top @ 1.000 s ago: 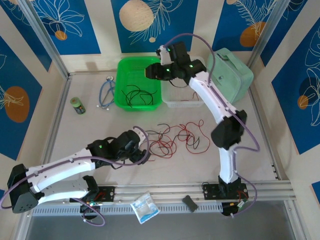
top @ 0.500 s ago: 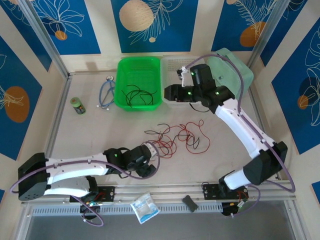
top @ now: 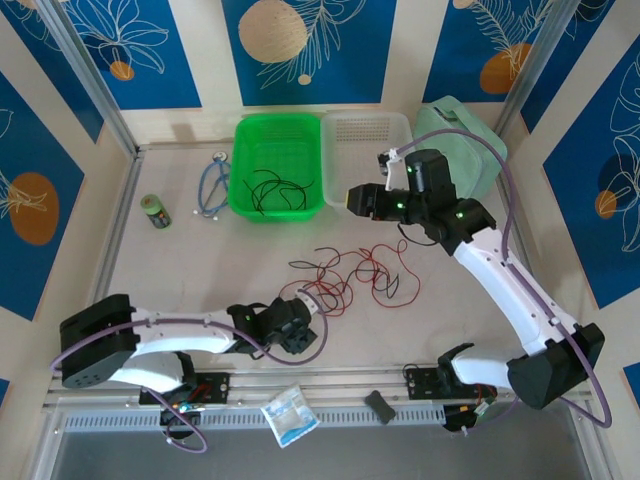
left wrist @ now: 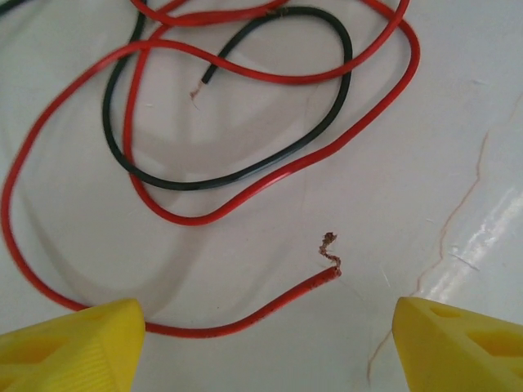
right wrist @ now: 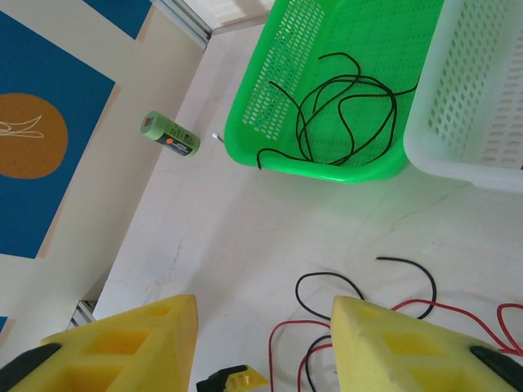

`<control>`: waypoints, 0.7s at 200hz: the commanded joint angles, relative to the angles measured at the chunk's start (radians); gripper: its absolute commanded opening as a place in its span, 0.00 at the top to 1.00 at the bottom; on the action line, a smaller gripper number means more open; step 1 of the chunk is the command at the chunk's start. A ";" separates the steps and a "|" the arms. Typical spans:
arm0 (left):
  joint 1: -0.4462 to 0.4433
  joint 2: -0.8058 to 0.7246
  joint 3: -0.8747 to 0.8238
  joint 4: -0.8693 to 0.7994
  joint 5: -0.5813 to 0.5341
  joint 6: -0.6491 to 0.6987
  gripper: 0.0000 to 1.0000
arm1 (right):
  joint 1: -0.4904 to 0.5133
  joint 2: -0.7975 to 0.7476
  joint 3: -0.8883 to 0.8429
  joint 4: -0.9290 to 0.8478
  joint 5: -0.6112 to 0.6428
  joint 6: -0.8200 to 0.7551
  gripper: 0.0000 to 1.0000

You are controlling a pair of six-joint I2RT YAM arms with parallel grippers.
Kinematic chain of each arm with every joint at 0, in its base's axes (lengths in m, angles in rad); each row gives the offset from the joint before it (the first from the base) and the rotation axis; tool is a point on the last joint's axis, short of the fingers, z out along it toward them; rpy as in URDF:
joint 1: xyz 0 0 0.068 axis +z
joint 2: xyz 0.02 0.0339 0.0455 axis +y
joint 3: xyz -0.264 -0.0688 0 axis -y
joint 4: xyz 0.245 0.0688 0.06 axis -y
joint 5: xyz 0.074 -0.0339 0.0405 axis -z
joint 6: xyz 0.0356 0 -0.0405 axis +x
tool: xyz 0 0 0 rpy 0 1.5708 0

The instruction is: Untangle the cables

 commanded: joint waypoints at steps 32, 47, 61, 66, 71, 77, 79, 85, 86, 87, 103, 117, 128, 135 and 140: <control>-0.006 0.100 0.028 0.047 -0.086 -0.003 0.28 | -0.006 -0.046 -0.027 0.003 0.014 0.021 0.53; -0.007 0.131 0.042 0.044 -0.116 -0.005 0.32 | -0.008 -0.052 -0.035 0.001 0.014 0.024 0.53; -0.006 0.154 0.056 0.044 -0.132 -0.007 0.41 | -0.009 -0.059 -0.040 0.000 0.016 0.025 0.53; -0.007 0.160 0.059 0.043 -0.137 -0.007 0.47 | -0.009 -0.061 -0.041 -0.001 0.017 0.025 0.53; -0.007 0.162 0.064 0.042 -0.142 -0.008 0.55 | -0.009 -0.063 -0.041 -0.002 0.017 0.025 0.53; -0.007 0.167 0.066 0.040 -0.147 -0.009 0.62 | -0.009 -0.066 -0.043 -0.004 0.019 0.026 0.53; -0.007 0.167 0.067 0.039 -0.148 -0.009 0.63 | -0.010 -0.067 -0.043 -0.003 0.019 0.025 0.53; -0.006 0.164 0.070 0.037 -0.151 -0.009 0.68 | -0.011 -0.071 -0.044 -0.004 0.020 0.025 0.53; -0.006 0.163 0.071 0.037 -0.151 -0.009 0.68 | -0.011 -0.071 -0.044 -0.005 0.020 0.025 0.53; -0.006 0.163 0.071 0.036 -0.151 -0.009 0.69 | -0.011 -0.071 -0.044 -0.005 0.020 0.025 0.53; -0.006 0.142 0.073 0.020 -0.157 -0.011 0.79 | -0.013 -0.076 -0.046 -0.006 0.021 0.027 0.53; -0.006 0.112 0.075 -0.001 -0.158 -0.012 0.85 | -0.015 -0.080 -0.047 -0.006 0.019 0.028 0.53; -0.007 0.082 0.080 -0.028 -0.156 -0.013 0.89 | -0.015 -0.082 -0.049 -0.005 0.018 0.029 0.53; -0.007 0.060 0.089 -0.050 -0.153 -0.014 0.91 | -0.016 -0.084 -0.051 -0.004 0.016 0.030 0.53; -0.007 0.042 0.095 -0.069 -0.149 -0.015 0.93 | -0.015 -0.084 -0.052 -0.002 0.015 0.031 0.53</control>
